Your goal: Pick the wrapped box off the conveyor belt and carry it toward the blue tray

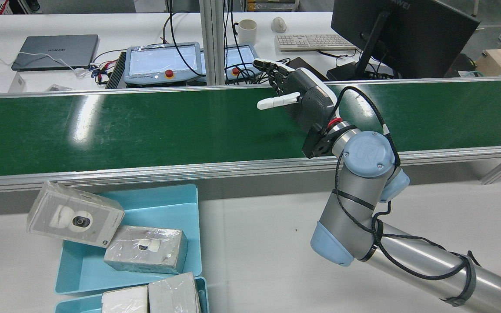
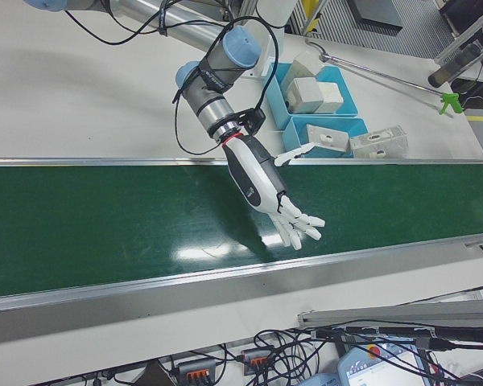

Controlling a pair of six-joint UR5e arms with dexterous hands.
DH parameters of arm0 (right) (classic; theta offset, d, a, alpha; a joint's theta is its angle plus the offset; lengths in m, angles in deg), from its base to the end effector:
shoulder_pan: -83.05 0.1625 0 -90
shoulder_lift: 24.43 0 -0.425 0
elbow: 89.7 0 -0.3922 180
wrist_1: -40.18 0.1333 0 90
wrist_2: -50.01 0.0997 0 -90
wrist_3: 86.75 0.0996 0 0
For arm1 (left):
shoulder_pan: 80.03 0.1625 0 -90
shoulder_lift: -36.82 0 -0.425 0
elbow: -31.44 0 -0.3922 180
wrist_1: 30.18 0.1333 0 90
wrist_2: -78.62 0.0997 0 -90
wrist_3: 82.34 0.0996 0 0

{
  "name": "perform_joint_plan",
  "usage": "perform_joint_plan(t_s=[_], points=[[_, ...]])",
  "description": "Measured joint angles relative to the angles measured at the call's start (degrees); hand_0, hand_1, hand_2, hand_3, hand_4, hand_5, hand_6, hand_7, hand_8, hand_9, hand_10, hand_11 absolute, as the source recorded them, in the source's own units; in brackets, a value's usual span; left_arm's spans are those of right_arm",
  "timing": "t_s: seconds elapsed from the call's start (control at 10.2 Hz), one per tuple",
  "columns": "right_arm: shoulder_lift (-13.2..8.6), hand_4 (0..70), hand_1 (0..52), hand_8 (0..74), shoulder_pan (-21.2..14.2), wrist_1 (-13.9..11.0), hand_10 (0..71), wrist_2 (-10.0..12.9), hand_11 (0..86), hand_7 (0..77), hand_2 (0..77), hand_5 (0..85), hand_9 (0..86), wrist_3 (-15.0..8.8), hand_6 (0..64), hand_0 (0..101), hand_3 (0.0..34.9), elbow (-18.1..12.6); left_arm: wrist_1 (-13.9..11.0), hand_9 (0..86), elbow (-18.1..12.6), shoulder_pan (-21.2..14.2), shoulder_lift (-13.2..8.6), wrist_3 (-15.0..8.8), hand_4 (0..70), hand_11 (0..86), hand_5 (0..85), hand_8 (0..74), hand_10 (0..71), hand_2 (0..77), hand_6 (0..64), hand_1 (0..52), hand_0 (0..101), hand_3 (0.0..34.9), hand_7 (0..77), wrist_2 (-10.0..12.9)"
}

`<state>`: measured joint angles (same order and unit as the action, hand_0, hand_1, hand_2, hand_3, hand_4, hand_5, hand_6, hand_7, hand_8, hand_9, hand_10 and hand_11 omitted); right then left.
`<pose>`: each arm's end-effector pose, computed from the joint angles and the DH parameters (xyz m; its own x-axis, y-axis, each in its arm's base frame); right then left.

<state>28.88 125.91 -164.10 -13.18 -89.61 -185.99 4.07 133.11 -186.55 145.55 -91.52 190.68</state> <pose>-0.3604 -0.5776 0.3019 -0.9308 0.3523 -0.0972 0.1888 0.2360 -0.9532 -0.2512 -0.5098 0.4722 -0.9793 -0.0842 0.1841 -0.1776 -0.0788 -0.9809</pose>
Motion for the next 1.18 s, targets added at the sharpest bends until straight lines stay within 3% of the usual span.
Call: perform_joint_plan(t_s=[0.1, 1.18], points=[[0.01, 10.9, 15.3, 0.0, 0.02, 0.01, 0.0, 0.00, 0.5, 5.5, 4.9, 18.0, 2.2, 0.02, 3.8, 49, 0.0, -0.01, 0.00, 0.5, 0.00, 0.00, 0.00, 0.00, 0.0, 0.5, 1.1, 0.5, 0.5, 0.5, 0.5, 0.0, 0, 0.0, 0.5, 0.00], [0.21, 10.4, 14.7, 0.0, 0.11, 0.05, 0.0, 0.04, 0.5, 4.9, 6.0, 18.0, 2.2, 0.11, 3.8, 49, 0.1, -1.12, 0.00, 0.5, 0.00, 0.00, 0.00, 0.00, 0.0, 0.5, 1.1, 0.5, 0.5, 1.1, 0.5, 0.0, 0, 0.0, 0.5, 0.00]])
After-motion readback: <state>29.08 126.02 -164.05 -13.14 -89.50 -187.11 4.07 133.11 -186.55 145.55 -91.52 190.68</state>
